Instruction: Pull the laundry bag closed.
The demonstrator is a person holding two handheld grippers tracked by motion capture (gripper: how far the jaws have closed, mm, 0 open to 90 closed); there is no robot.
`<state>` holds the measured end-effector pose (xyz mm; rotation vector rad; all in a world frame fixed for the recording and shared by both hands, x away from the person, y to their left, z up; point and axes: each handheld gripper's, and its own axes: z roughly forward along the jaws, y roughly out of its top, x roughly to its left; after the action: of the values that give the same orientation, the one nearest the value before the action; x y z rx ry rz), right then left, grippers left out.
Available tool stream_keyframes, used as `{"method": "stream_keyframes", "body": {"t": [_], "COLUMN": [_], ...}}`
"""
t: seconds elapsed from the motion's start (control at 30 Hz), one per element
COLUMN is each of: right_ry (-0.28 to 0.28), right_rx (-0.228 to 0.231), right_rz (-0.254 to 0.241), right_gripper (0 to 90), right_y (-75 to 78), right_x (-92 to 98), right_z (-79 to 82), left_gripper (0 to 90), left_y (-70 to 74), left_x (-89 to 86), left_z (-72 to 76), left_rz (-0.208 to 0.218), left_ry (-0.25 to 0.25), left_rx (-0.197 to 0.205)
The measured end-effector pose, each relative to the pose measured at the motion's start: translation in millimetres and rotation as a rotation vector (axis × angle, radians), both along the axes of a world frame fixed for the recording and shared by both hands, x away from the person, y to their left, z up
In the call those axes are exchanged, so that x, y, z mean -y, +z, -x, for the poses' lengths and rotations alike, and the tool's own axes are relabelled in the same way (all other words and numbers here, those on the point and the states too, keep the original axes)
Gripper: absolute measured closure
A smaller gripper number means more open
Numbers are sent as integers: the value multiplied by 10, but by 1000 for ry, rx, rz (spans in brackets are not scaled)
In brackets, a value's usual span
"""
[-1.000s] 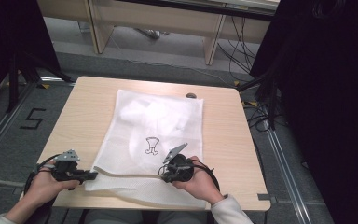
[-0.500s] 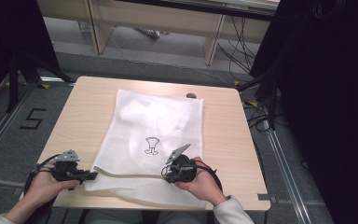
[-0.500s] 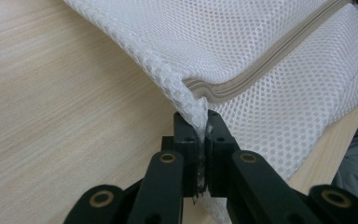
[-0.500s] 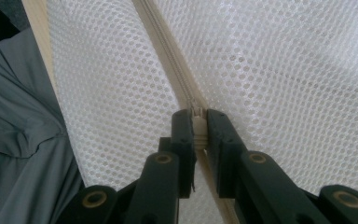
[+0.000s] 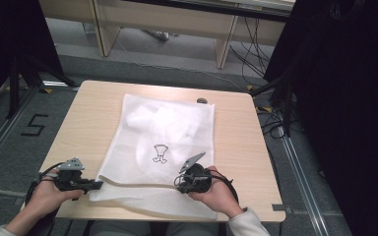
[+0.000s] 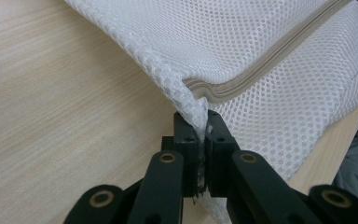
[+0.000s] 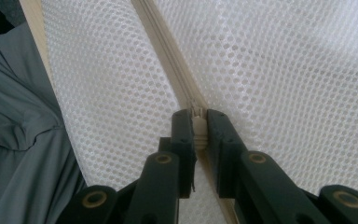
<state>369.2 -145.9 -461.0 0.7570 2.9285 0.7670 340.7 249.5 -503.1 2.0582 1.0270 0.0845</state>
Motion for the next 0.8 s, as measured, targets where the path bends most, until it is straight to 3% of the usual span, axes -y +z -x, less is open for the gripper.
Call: {"method": "stream_keyframes", "body": {"t": [0.07,0.1,0.17,0.53,0.57,0.6,0.8], "right_ry": [1,-1,-6,-14,-29,-25,-20], "right_rx": [2,0,-1,4,-17,-7,3], "right_rz": [-3,1,4,11,5,13,10], "right_gripper": [822,822,822,822,822,822,822], "right_y": [-1,3,4,13,17,20,16], "right_x": [15,20,30,99,102,108,141], "right_z": [-2,1,6,22,35,32,31], "left_gripper": [851,851,851,851,851,851,852], "left_y": [3,-11,0,1,-6,-10,-1], "left_x": [0,11,0,0,8,11,-2], "left_z": [1,5,0,0,4,5,1], "left_rz": [-7,10,1,0,3,10,0], "left_ry": [1,13,1,0,10,14,6], "left_rx": [2,16,-1,-2,11,13,-9]}}
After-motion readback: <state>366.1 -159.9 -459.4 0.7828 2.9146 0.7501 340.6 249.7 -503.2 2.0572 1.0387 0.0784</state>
